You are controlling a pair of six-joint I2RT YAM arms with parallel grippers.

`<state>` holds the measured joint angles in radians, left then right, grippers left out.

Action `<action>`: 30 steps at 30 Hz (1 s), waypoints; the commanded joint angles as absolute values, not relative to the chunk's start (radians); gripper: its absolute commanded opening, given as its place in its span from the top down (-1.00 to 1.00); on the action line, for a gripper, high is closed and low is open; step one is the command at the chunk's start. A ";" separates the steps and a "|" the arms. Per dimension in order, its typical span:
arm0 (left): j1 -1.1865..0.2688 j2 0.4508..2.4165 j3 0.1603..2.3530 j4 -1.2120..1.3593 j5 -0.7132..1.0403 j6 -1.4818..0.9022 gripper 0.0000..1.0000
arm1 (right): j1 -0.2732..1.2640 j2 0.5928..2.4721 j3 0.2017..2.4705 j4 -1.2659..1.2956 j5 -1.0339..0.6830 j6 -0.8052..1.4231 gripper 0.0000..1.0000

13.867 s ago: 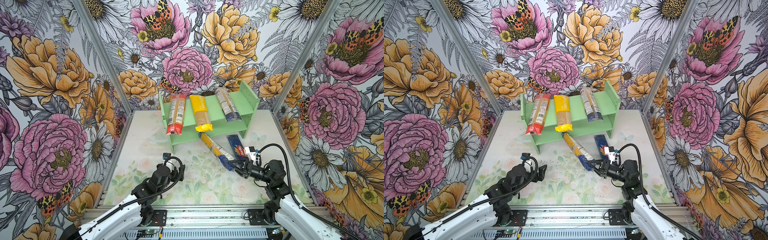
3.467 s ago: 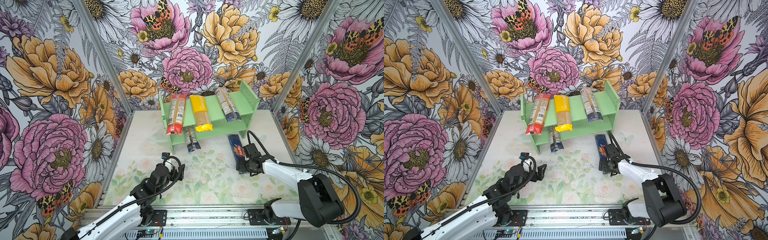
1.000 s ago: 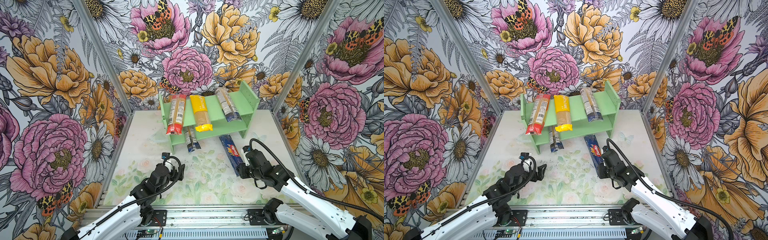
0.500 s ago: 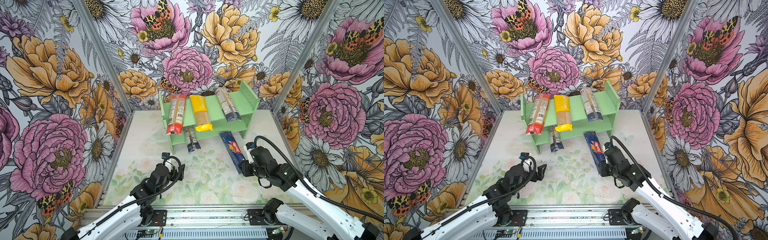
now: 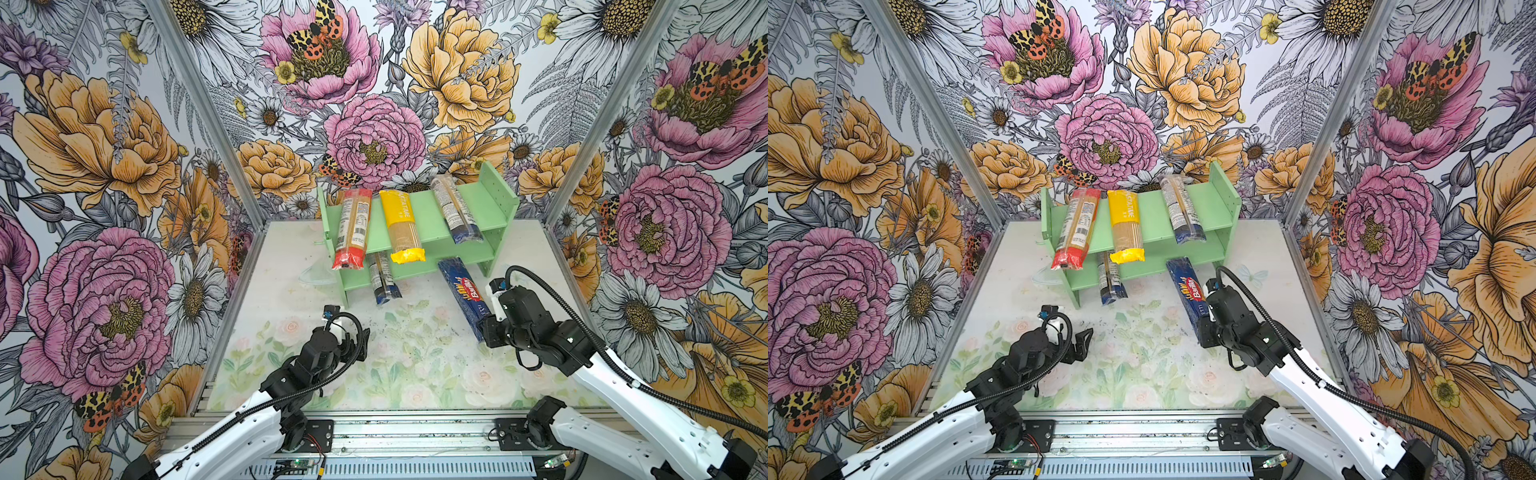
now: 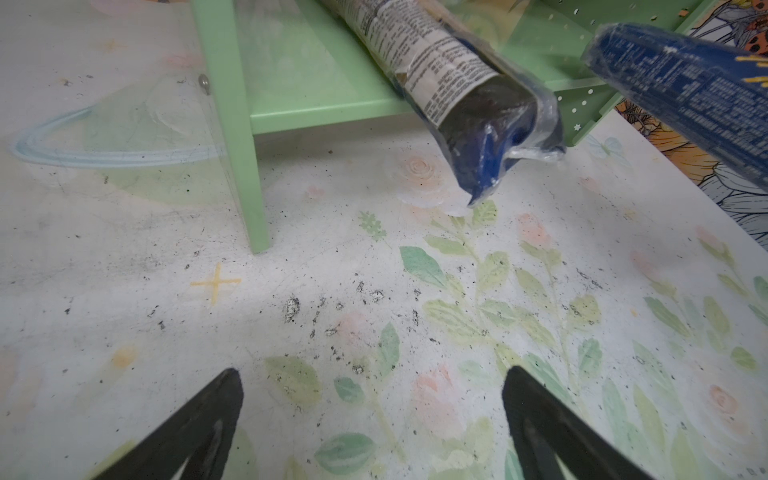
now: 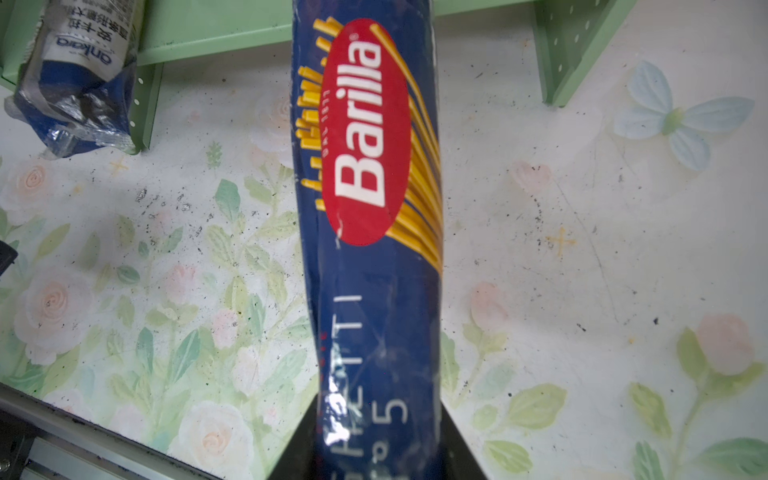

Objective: Place and organize the pasta boxes and bags onto the shelf

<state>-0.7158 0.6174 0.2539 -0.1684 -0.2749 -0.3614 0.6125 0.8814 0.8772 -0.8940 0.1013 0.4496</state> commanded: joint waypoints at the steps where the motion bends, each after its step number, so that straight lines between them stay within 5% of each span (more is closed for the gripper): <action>1: -0.709 0.621 0.267 -0.141 -0.265 -0.370 -0.97 | 0.620 0.875 0.962 -0.715 0.147 0.416 1.00; 30: -0.709 0.611 0.264 -0.141 -0.263 -0.368 -0.98 | 0.620 0.964 0.959 -0.448 0.222 0.392 1.00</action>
<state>-0.7158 0.6170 0.2539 -0.1684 -0.2745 -0.3614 0.6125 0.9775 0.9016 -0.6708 0.1722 0.3985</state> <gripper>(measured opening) 0.987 0.351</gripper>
